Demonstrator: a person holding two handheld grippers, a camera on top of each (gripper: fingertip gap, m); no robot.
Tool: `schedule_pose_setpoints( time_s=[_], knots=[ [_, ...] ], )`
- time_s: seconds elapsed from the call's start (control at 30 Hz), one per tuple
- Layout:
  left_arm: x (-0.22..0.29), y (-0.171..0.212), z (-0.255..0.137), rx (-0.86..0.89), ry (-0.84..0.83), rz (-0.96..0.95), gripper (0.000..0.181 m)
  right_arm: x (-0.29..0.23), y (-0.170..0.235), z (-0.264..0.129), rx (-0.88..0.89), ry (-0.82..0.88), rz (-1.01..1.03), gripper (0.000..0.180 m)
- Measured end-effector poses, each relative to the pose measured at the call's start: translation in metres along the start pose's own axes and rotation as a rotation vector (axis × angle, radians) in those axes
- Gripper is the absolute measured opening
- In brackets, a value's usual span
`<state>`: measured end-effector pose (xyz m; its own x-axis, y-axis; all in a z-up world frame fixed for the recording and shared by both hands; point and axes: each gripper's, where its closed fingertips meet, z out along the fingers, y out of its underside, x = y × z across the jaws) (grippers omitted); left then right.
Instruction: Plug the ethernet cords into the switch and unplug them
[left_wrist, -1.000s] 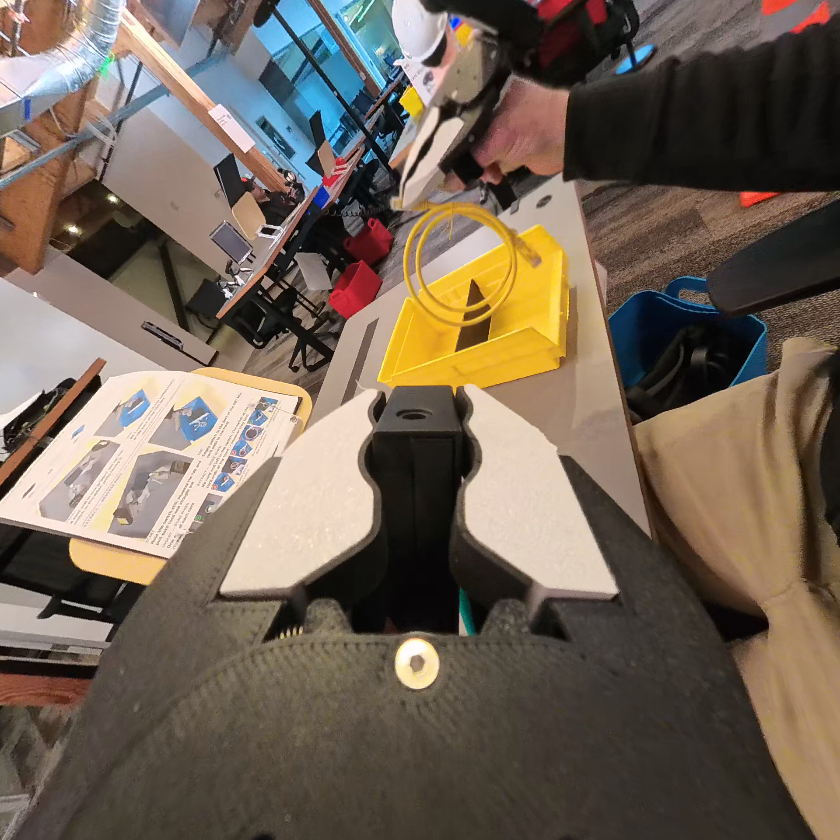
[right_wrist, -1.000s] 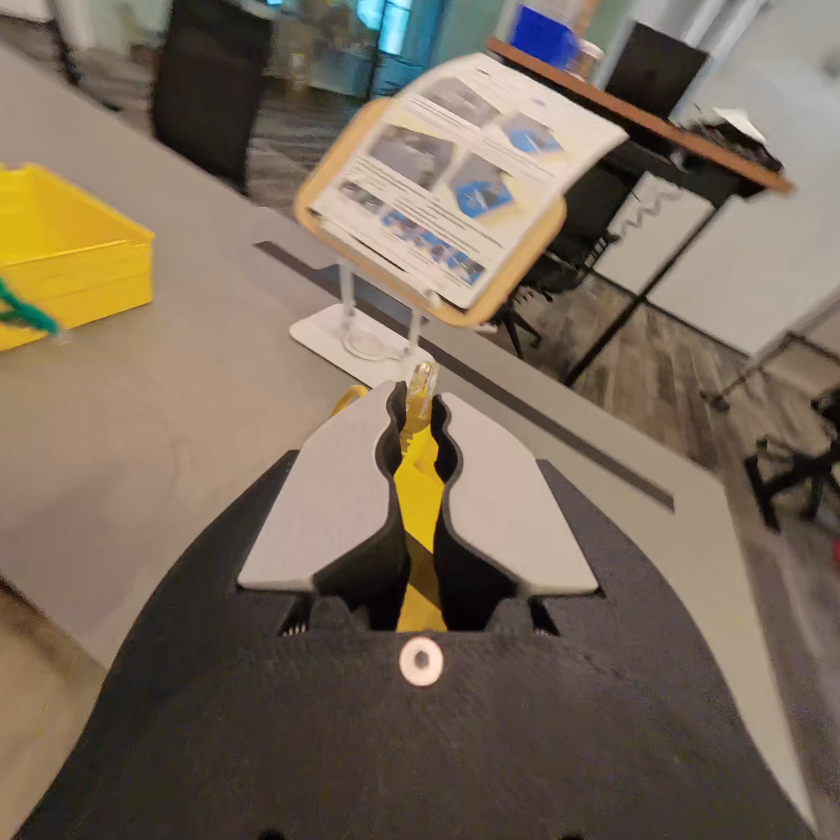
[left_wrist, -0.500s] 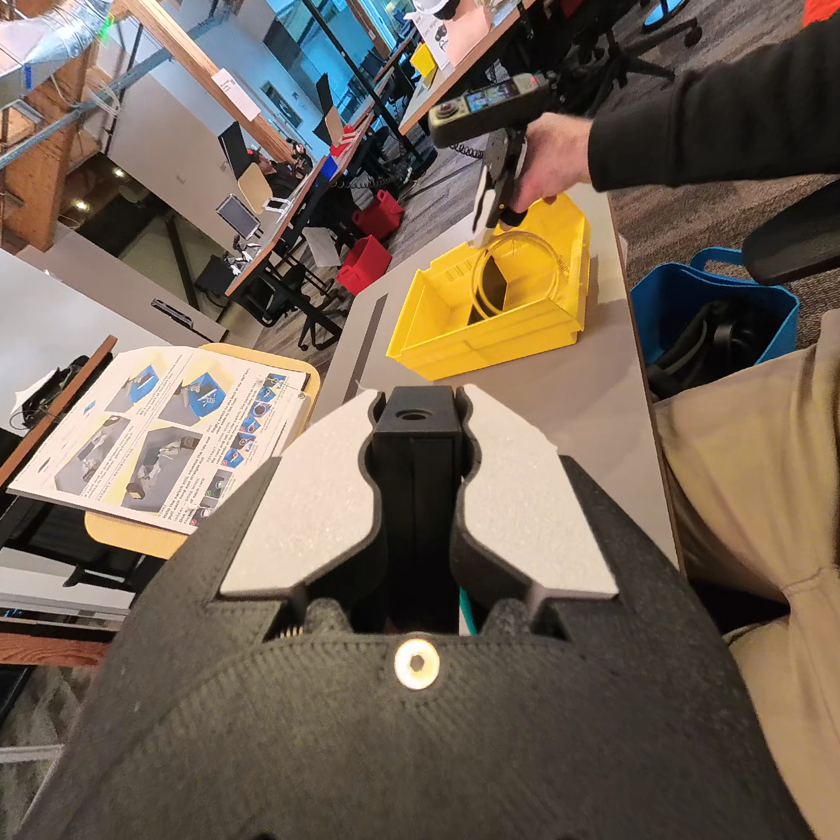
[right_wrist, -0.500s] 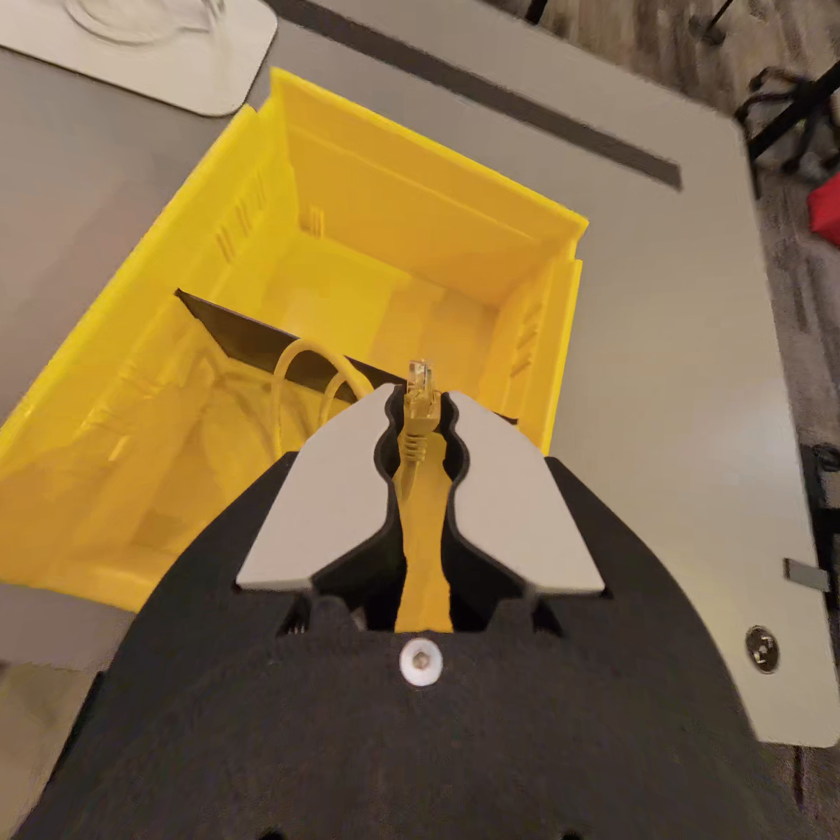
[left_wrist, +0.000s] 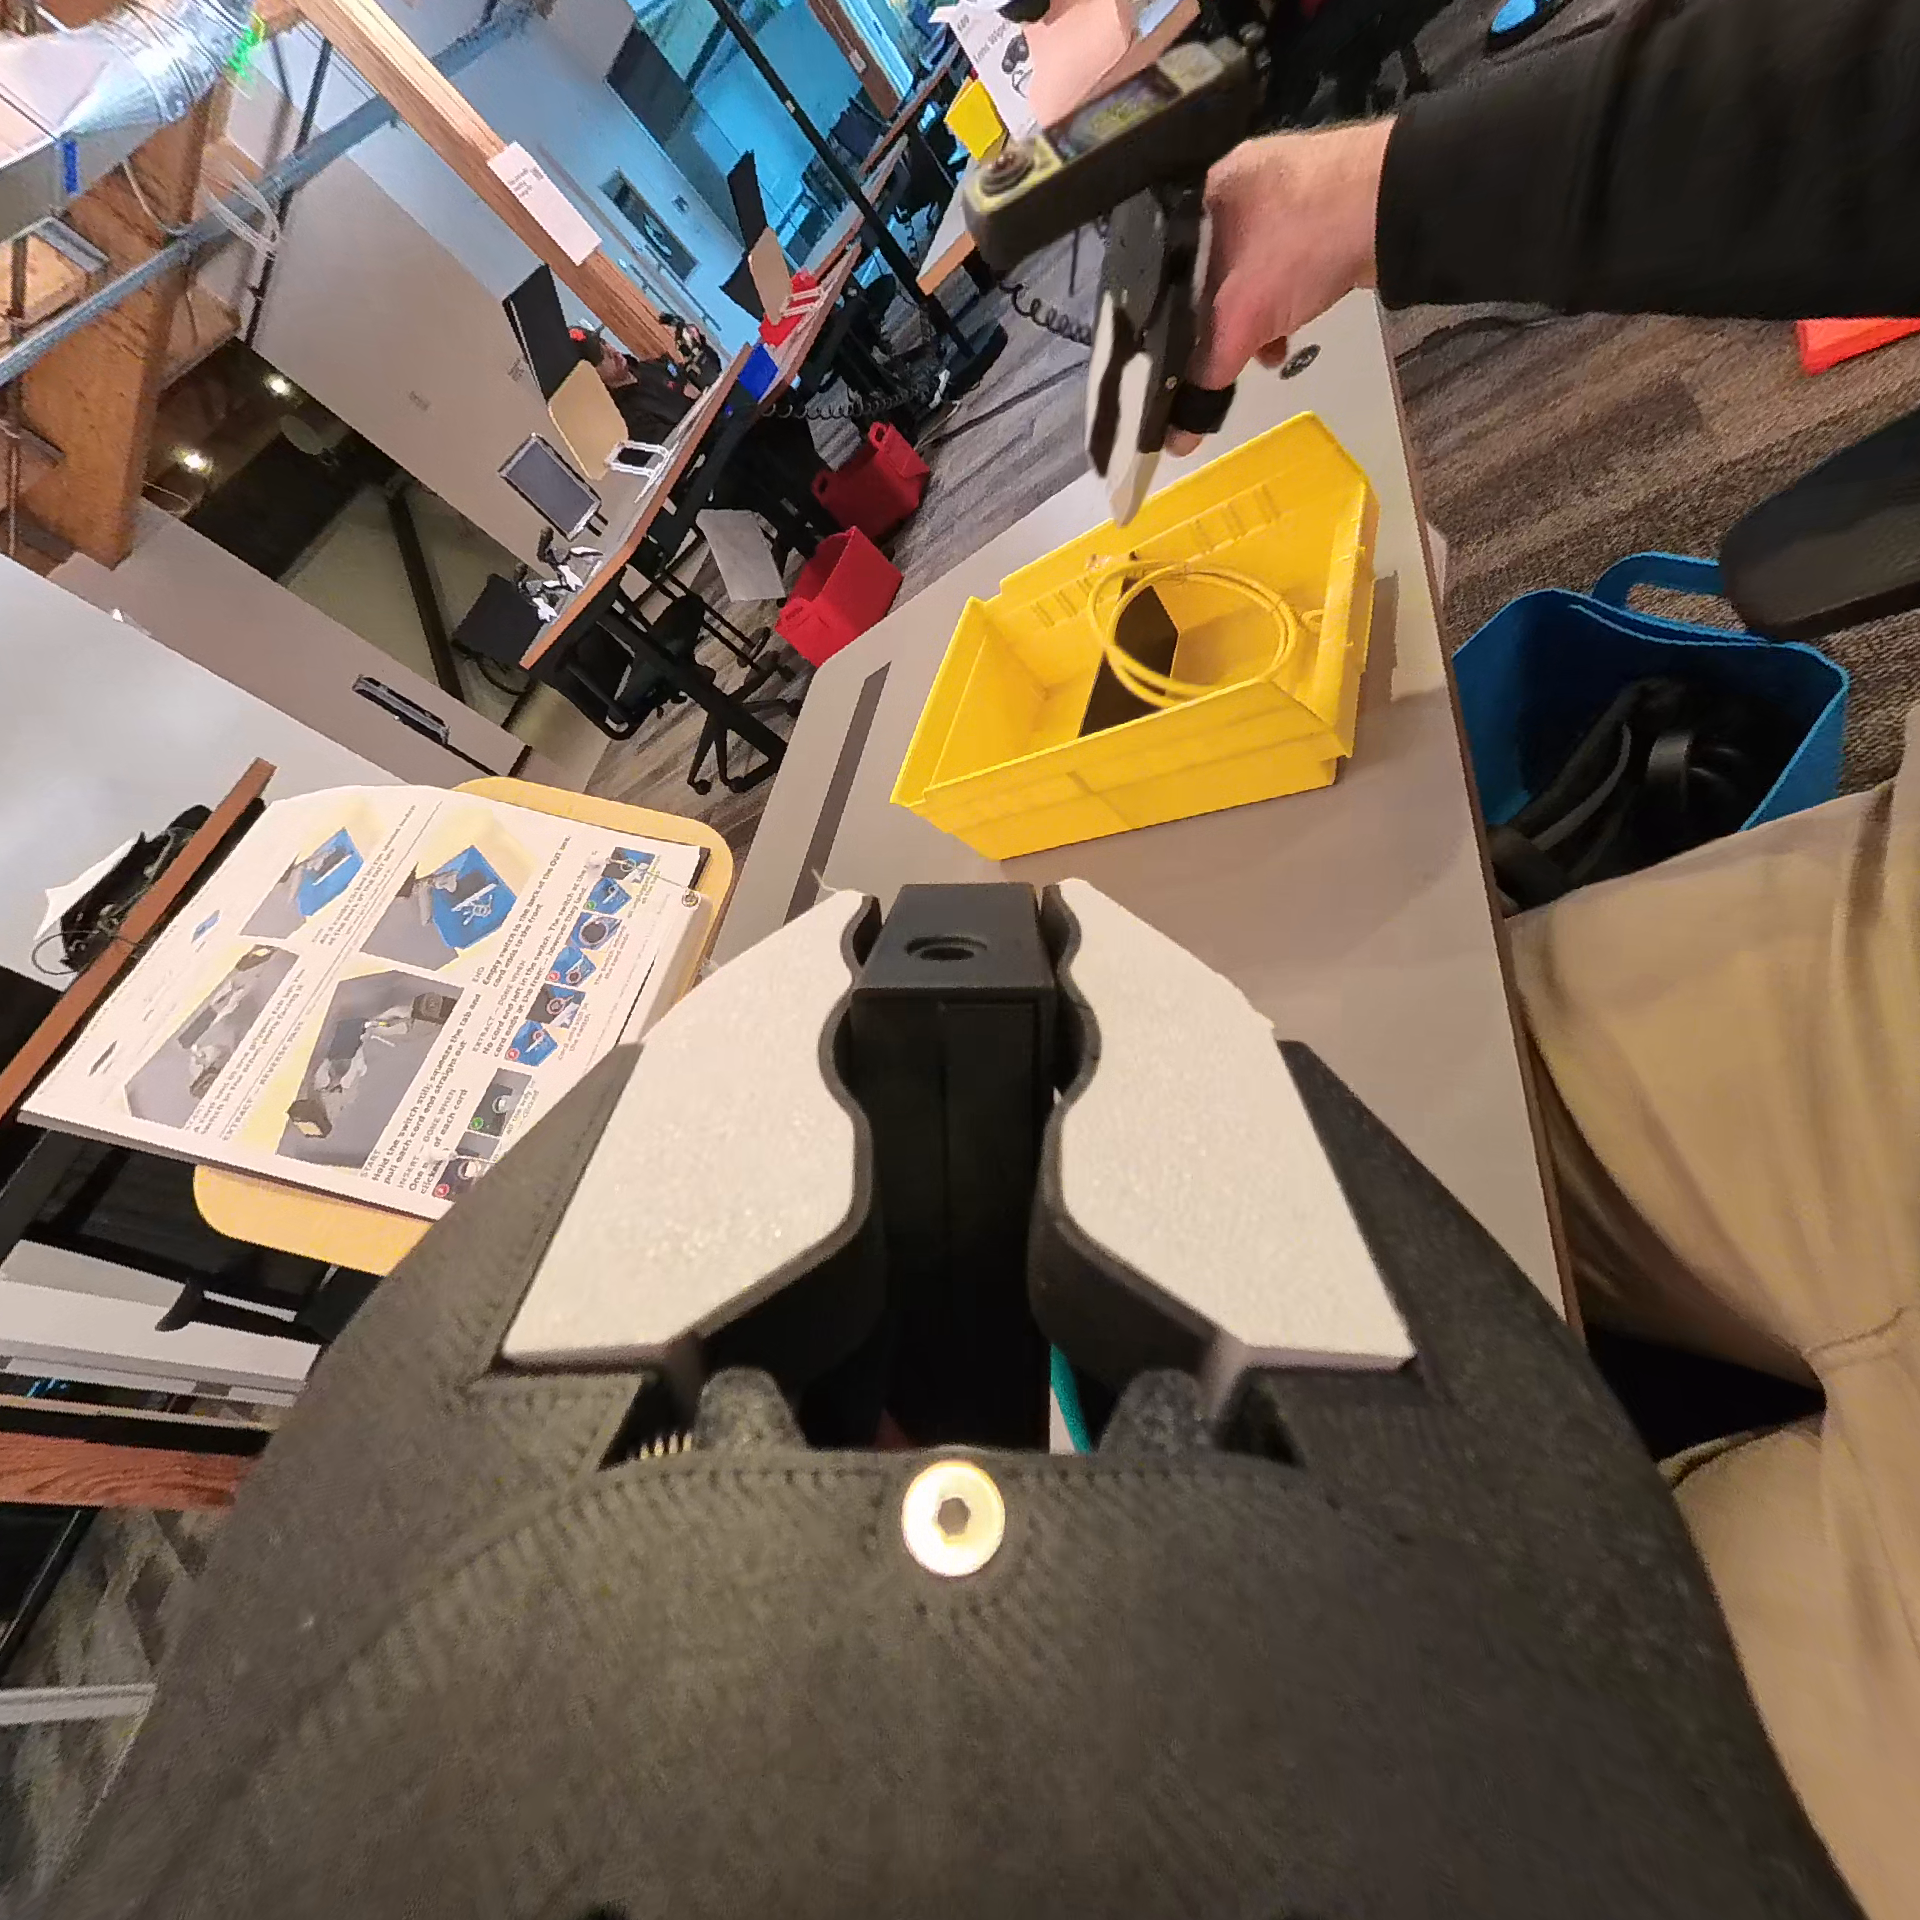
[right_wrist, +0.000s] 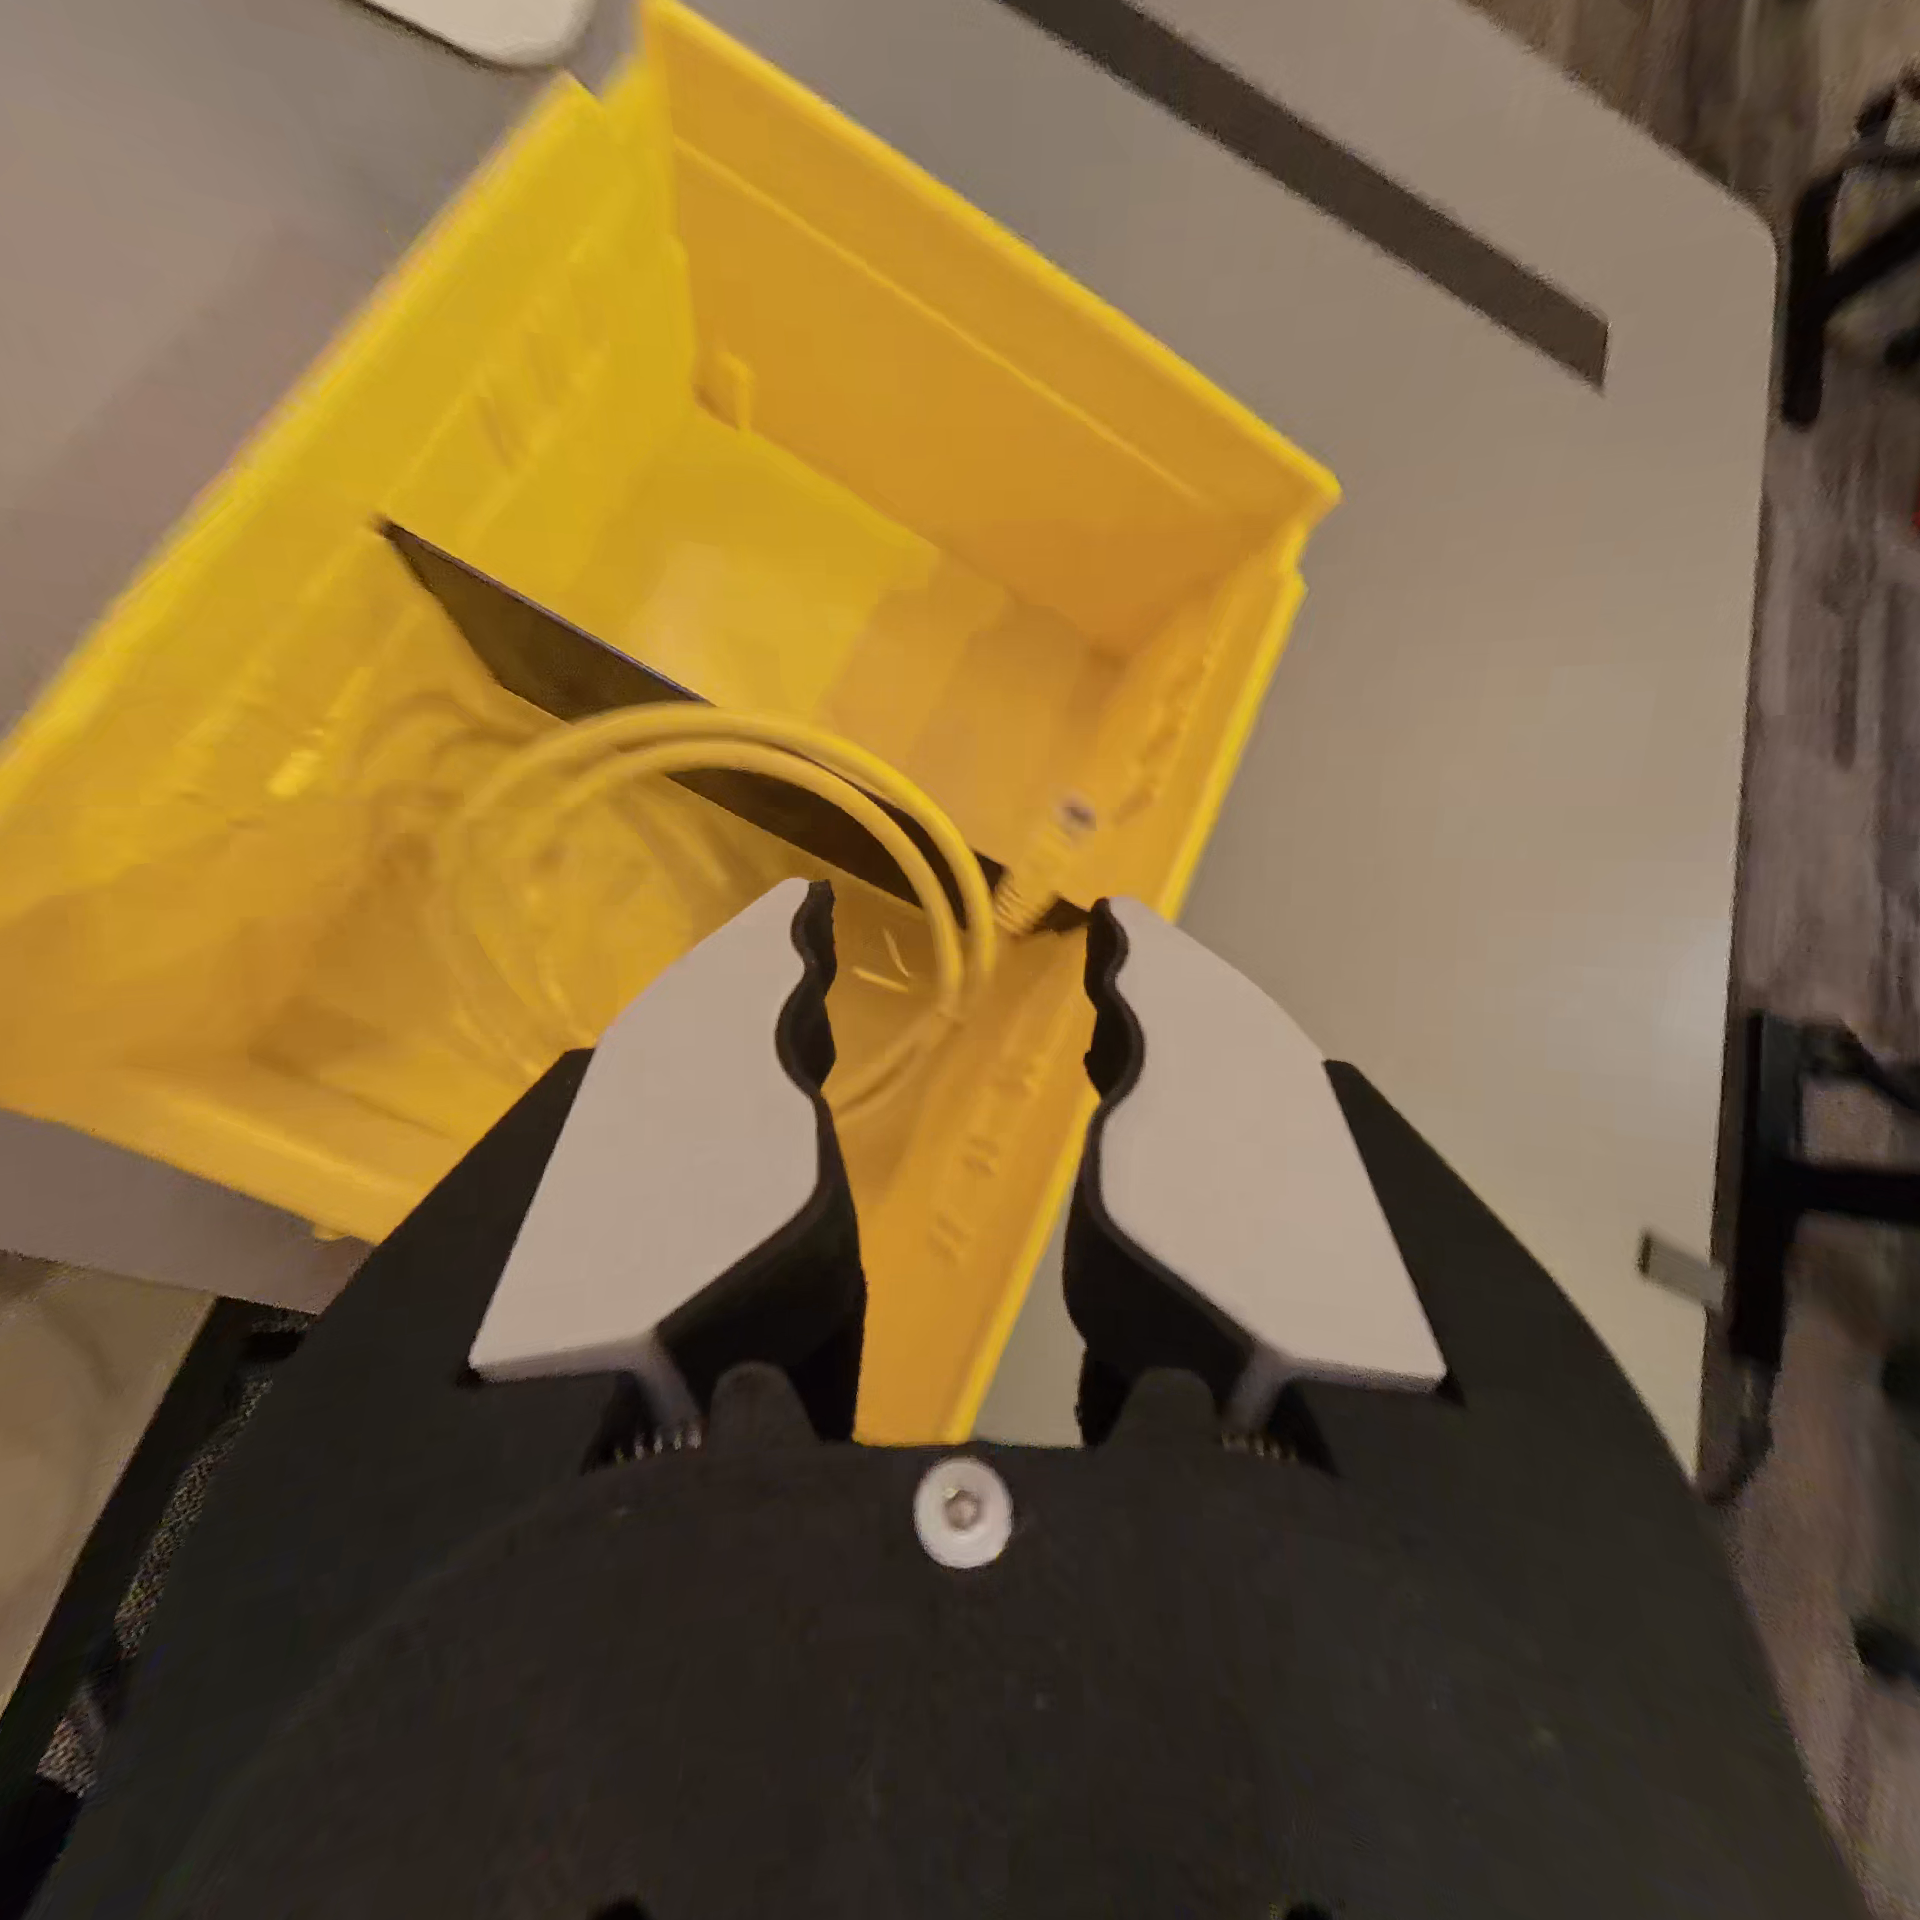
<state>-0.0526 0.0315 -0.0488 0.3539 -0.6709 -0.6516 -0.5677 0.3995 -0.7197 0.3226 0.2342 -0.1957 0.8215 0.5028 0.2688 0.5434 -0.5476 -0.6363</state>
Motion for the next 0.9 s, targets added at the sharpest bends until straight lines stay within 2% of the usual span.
schedule_pose_setpoints(
  time_s=[0.1,0.2,0.27,0.37,0.5,0.57,0.63,0.9],
  knots=[
    [0.002,-0.003,0.001,0.027,0.003,-0.003,0.029,-0.042,-0.045,-0.018,0.154,-0.123,-0.126,0.055],
    [0.004,-0.008,0.002,0.05,0.001,0.01,0.029,-0.132,-0.111,-0.077,0.465,-0.372,-0.395,0.052],
    [0.005,-0.013,0.001,0.071,0.005,0.015,0.029,-0.196,-0.14,-0.122,0.629,-0.499,-0.549,0.053],
    [0.008,-0.024,-0.003,0.127,0.017,0.005,0.029,-0.276,-0.159,-0.16,0.757,-0.573,-0.746,0.053],
    [0.016,-0.04,-0.005,0.182,0.04,0.009,0.029,-0.349,-0.16,-0.171,0.798,-0.603,-0.897,0.046],
    [0.022,-0.047,-0.004,0.2,0.057,0.015,0.029,-0.371,-0.158,-0.171,0.822,-0.597,-0.949,0.043],
    [0.027,-0.051,-0.003,0.203,0.067,0.028,0.029,-0.382,-0.158,-0.166,0.816,-0.581,-0.95,0.019],
    [0.027,-0.045,-0.003,0.125,0.033,0.131,0.031,-0.367,-0.161,-0.172,0.803,-0.532,-0.941,0.012]
  ],
)
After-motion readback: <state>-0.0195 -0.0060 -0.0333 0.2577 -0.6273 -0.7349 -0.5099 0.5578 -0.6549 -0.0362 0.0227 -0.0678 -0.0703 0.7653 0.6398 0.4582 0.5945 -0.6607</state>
